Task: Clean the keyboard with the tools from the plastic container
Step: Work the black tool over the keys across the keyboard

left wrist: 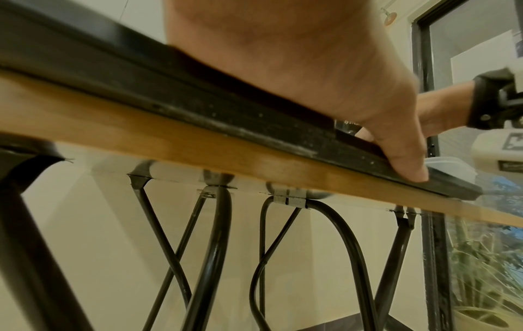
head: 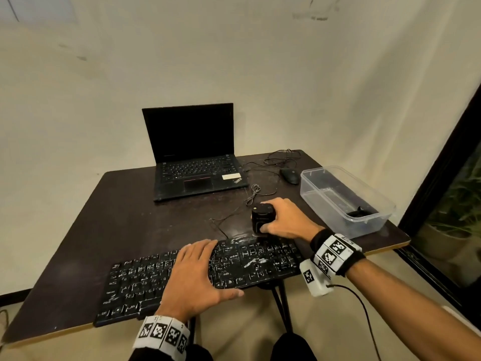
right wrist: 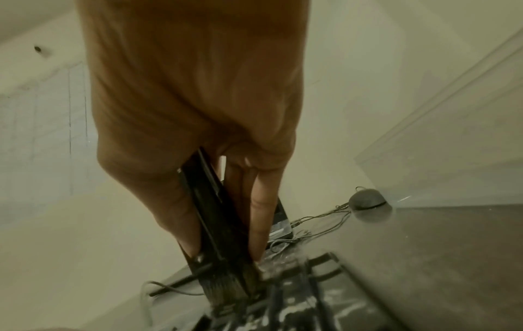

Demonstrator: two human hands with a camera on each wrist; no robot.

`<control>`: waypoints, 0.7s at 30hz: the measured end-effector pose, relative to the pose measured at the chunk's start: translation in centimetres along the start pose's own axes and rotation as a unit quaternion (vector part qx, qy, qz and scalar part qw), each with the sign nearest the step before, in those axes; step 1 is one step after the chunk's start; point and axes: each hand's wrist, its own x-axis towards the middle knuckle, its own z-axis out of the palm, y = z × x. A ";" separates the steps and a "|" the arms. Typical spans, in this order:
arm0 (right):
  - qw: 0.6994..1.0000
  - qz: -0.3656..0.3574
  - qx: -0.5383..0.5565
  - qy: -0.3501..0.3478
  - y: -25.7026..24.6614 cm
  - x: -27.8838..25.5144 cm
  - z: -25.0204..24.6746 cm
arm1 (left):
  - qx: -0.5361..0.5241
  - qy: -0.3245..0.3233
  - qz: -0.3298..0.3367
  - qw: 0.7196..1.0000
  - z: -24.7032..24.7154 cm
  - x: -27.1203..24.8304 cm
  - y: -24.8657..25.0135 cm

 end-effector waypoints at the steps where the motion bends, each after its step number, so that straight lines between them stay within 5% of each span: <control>1: 1.000 -0.003 0.000 -0.020 -0.2 -0.1 0.0 | 0.000 -0.001 0.001 1.000 0.0 0.1 -0.1; 4: 0.998 -0.021 0.011 -0.057 -0.7 -0.3 0.8 | 0.005 -0.006 -0.001 1.000 0.0 0.1 -0.1; 9: 1.000 0.006 0.008 0.004 0.0 0.3 0.0 | 0.006 -0.007 -0.005 1.000 -0.1 0.0 0.0; 13: 0.998 -0.037 0.011 -0.055 -0.6 -0.5 1.4 | -0.003 0.001 -0.004 1.000 -0.1 -0.1 0.1; 17: 1.000 -0.003 -0.004 0.002 0.0 0.2 0.0 | 0.003 -0.014 -0.009 1.000 -0.4 -0.1 0.3; 21: 0.998 -0.033 0.006 -0.058 -0.5 -0.2 1.0 | 0.001 -0.019 -0.016 1.000 -0.5 0.0 0.4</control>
